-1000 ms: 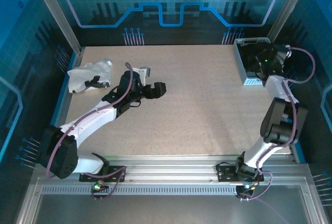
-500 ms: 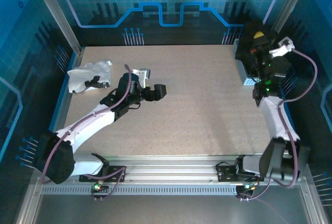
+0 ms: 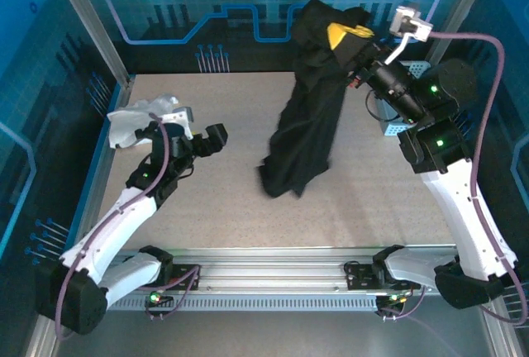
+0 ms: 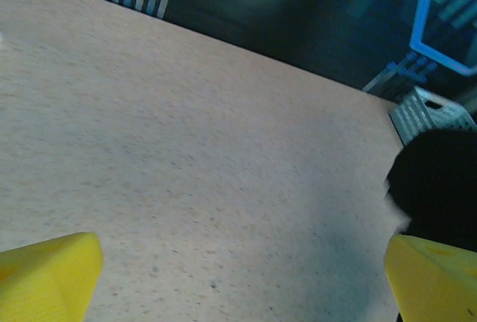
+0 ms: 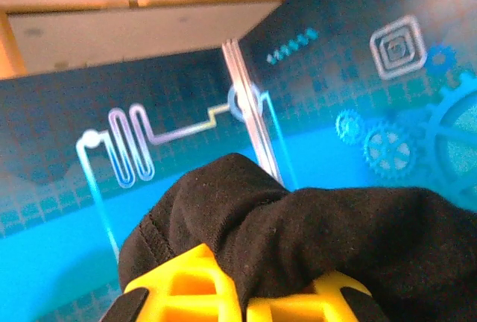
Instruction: Fold the inside-out t-shirt
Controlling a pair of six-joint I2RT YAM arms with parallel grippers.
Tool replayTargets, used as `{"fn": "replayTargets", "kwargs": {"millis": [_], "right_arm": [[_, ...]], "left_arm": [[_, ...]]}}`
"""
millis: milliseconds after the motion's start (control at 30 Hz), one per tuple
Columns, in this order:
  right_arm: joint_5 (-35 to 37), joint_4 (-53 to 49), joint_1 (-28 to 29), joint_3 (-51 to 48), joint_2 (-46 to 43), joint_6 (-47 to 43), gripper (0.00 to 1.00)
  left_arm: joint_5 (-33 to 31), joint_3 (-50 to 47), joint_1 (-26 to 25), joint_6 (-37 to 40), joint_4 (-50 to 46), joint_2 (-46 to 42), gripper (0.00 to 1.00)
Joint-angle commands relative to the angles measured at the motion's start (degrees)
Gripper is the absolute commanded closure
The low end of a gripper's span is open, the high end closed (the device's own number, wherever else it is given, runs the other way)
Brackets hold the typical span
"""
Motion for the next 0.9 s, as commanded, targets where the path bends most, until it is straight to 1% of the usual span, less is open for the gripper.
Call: {"fn": "replayTargets", "kwargs": {"millis": [0, 67, 133, 200, 267, 300, 333, 400, 467, 500, 533, 600, 667, 767, 867], "right_arm": [[-1.9, -11.2, 0.9, 3.3, 4.0, -2.8, 1.00], [0.3, -15.9, 0.3, 3.2, 5.6, -3.6, 1.00], [1.2, -18.1, -1.6, 0.3, 7.4, -2.1, 1.00], [2.0, -18.5, -4.2, -4.3, 10.4, 0.0, 1.00], [3.1, -21.3, -6.3, -7.3, 14.4, -0.4, 1.00], [3.6, -23.4, -7.8, -8.0, 16.8, -1.0, 0.97], [4.0, -26.3, -9.7, -8.3, 19.6, -1.9, 0.91], [7.6, -32.4, -13.5, -8.1, 25.1, -5.2, 0.71], [10.9, -34.0, -15.8, -9.6, 27.4, -7.6, 0.53], [11.9, -34.0, -16.1, -10.6, 27.4, -8.5, 0.47], [12.7, -33.5, -15.5, -11.8, 26.9, -9.4, 0.36], [12.8, -31.6, -13.5, -13.4, 25.6, -10.6, 0.27], [14.1, -31.4, -11.0, -13.2, 25.2, -11.9, 0.24], [13.8, -31.6, -9.2, -12.6, 25.6, -12.5, 0.23], [11.1, -30.3, -8.9, -14.0, 25.3, -12.0, 0.23]], "left_arm": [[-7.8, -0.5, 0.9, -0.5, -6.1, -4.9, 0.02], [-9.8, -0.9, 0.9, 0.0, -7.3, -7.4, 0.02], [-10.4, -1.2, 0.9, 0.2, -8.1, -9.2, 0.02], [-10.3, -1.5, 0.9, 0.1, -8.6, -9.8, 0.03], [-9.1, -2.0, 0.8, 0.0, -8.0, -9.6, 0.03], [-8.3, -2.3, 0.8, 0.0, -7.6, -9.2, 0.02], [-7.5, -2.7, 0.8, 0.0, -7.2, -8.6, 0.02], [-7.2, -3.5, 0.8, 0.3, -5.8, -6.8, 0.01], [-9.0, -4.4, 1.3, 0.9, -3.1, -3.4, 0.01], [-9.5, -4.1, 2.3, 1.0, -1.9, -0.6, 0.01], [-8.6, -3.1, 4.0, 0.7, -1.0, 3.0, 0.01], [-5.8, 0.7, 7.1, 0.6, -0.1, 11.5, 0.01], [-3.4, 7.8, 8.9, 1.9, -0.8, 23.6, 0.02], [-1.6, 18.7, 10.3, 3.4, -3.3, 38.9, 0.04], [1.7, 27.1, 13.1, 3.6, -3.9, 50.2, 0.06]]}}
